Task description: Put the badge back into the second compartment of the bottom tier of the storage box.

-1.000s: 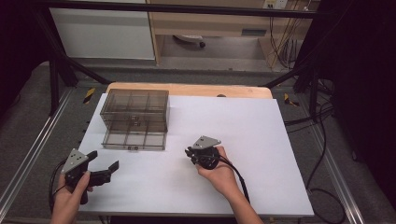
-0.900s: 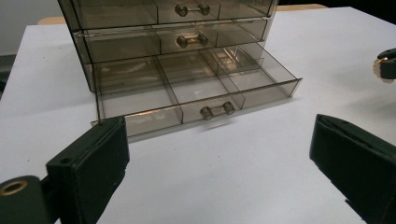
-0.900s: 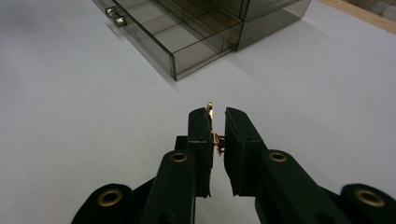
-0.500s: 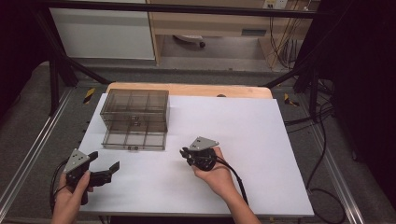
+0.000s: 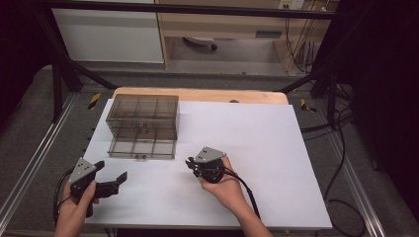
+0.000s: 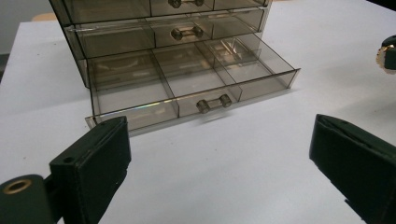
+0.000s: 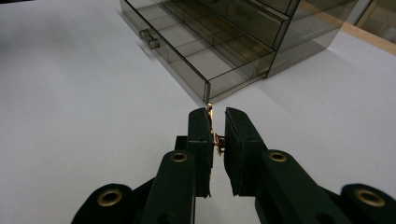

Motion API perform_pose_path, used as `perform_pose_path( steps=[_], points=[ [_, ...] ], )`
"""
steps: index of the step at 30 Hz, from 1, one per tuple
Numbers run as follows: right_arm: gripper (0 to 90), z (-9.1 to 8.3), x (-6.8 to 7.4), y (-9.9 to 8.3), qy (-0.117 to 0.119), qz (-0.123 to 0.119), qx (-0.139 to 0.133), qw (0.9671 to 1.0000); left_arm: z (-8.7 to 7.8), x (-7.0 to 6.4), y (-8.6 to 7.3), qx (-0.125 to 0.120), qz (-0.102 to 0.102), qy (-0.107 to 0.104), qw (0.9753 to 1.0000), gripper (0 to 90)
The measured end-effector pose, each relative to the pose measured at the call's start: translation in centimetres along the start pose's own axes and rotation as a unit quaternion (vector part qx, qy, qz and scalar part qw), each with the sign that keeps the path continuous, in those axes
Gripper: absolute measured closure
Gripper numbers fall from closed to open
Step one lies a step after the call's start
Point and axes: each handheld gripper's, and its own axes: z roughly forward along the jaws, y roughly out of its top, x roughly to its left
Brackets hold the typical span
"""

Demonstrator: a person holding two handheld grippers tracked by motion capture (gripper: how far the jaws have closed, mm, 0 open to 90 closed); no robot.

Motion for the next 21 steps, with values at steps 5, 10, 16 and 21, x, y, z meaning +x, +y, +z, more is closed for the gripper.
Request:
perform_pose_path(
  steps=[5, 10, 16, 21],
  points=[
    [81.1, 0.1, -0.1, 0.4, 0.004, -0.003, 0.003, 1.0000, 0.0, 0.1, 0.0, 0.003, 0.002, 0.002, 1.0000, 5.5],
    [81.1, 0.2, 0.1, 1.1, 0.007, -0.002, -0.003, 1.0000, 0.0, -0.1, 0.0, 0.006, 0.006, -0.002, 1.0000, 5.4],
    [81.1, 0.8, 0.5, 2.0, 0.016, -0.001, -0.009, 0.9998, 0.1, -0.3, -0.1, 0.014, 0.010, -0.002, 0.9998, 5.5],
    [81.1, 1.7, 1.0, 3.2, 0.033, 0.007, -0.019, 0.9993, 0.2, -0.3, -0.1, 0.019, 0.010, -0.003, 0.9998, 5.4]
  ],
)
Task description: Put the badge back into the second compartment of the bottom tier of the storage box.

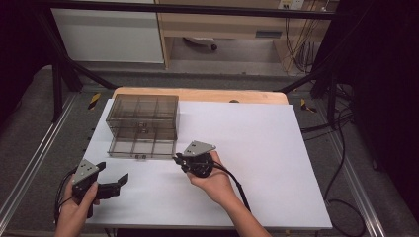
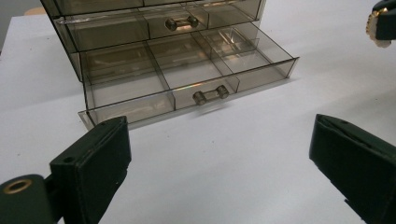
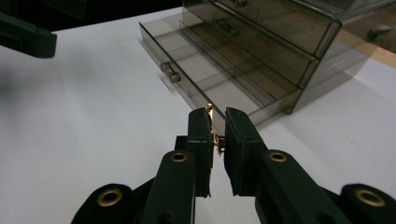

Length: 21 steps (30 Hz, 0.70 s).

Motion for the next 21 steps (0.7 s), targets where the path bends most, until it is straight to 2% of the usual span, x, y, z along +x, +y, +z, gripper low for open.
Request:
perform_pose_path(
  steps=[6, 12, 21],
  points=[
    [81.1, 0.5, 0.3, 1.3, 0.003, 0.001, -0.010, 0.9999, 0.0, 0.1, 0.0, 0.001, -0.011, -0.006, 0.9999, 5.6],
    [81.1, 0.8, 0.1, 2.4, 0.004, 0.012, -0.022, 0.9997, 0.0, 0.0, 0.0, 0.000, -0.007, -0.005, 1.0000, 5.7],
    [81.1, 1.4, 0.6, 3.1, 0.005, 0.012, -0.028, 0.9995, 0.0, -0.1, 0.0, 0.002, -0.003, -0.005, 1.0000, 5.8]
  ],
)
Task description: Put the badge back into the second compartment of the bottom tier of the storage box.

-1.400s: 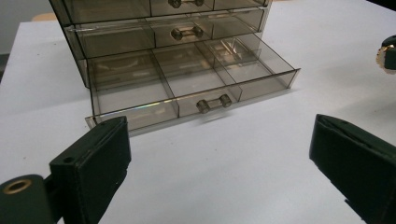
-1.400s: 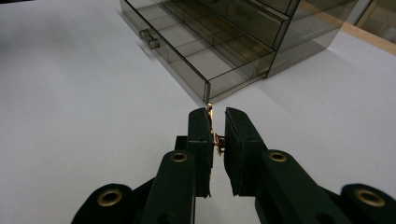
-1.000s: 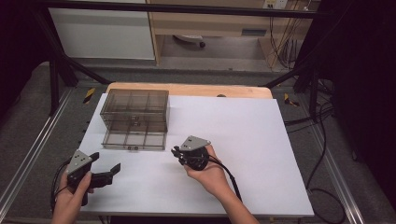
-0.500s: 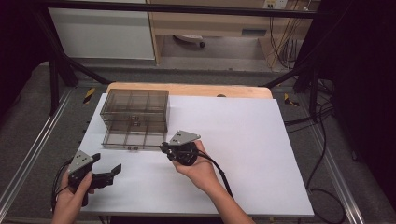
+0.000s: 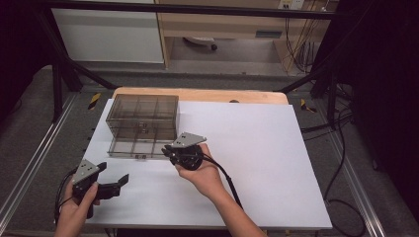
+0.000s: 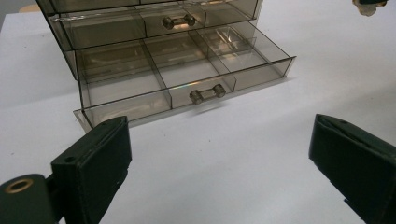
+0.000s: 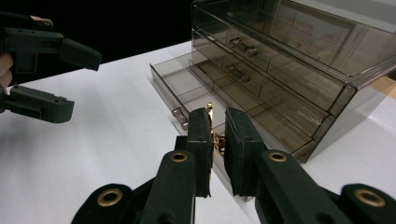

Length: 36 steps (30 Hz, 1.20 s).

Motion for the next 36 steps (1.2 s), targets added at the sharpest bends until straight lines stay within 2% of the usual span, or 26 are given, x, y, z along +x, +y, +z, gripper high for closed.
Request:
perform_pose_path(
  steps=[11, 36],
  points=[
    [81.1, 0.5, -0.2, 0.7, -0.016, 0.012, -0.012, 0.9997, 0.1, -0.1, 0.0, 0.003, 0.005, -0.001, 1.0000, 5.8],
    [81.1, 1.7, -0.6, 1.2, -0.024, 0.028, -0.021, 0.9991, 0.1, -0.1, 0.0, 0.003, 0.006, -0.002, 1.0000, 5.7]
  ],
)
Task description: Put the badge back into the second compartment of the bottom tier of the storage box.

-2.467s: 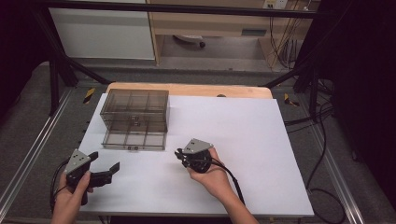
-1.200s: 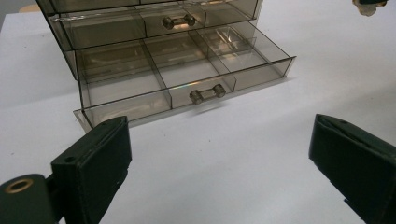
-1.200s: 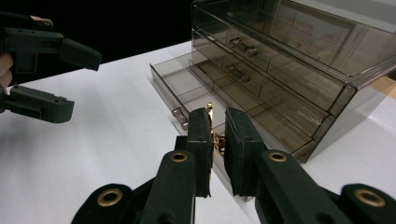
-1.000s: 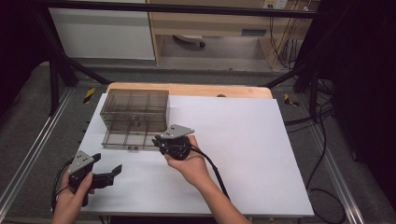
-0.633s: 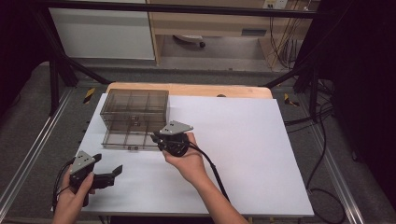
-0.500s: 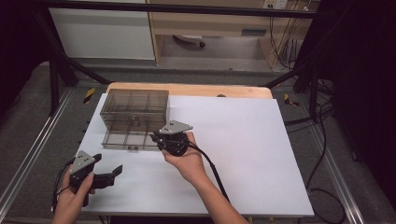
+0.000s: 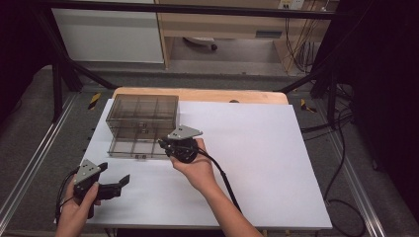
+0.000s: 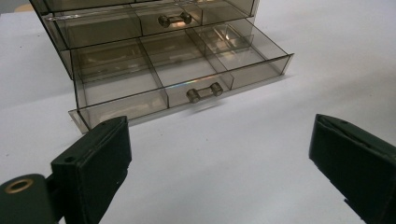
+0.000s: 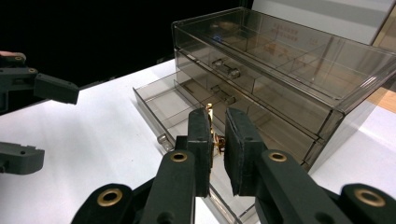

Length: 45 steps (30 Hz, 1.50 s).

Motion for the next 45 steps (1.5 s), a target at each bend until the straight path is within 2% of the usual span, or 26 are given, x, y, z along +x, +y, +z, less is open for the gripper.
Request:
perform_pose_path(
  steps=[10, 17, 25, 37, 45],
  points=[
    [81.1, 1.3, 0.8, 0.4, -0.003, -0.006, -0.004, 1.0000, 0.0, -0.1, 0.0, 0.002, 0.007, 0.001, 1.0000, 5.7],
    [81.1, 1.6, 0.6, 0.6, -0.008, -0.010, 0.001, 0.9999, 0.0, -0.1, 0.0, 0.002, 0.007, 0.002, 1.0000, 5.8],
    [81.1, 1.7, 0.3, 1.3, -0.015, 0.009, -0.012, 0.9998, 0.1, 0.0, -0.1, 0.005, 0.001, 0.001, 1.0000, 5.8],
    [81.1, 3.4, 0.8, 1.7, -0.006, 0.009, -0.007, 0.9999, 0.0, 0.0, 0.0, 0.001, 0.006, 0.001, 1.0000, 5.8],
    [81.1, 3.9, 1.0, 1.8, -0.003, 0.012, -0.008, 0.9999, 0.0, -0.1, 0.0, 0.001, 0.008, 0.001, 1.0000, 5.7]
  ],
)
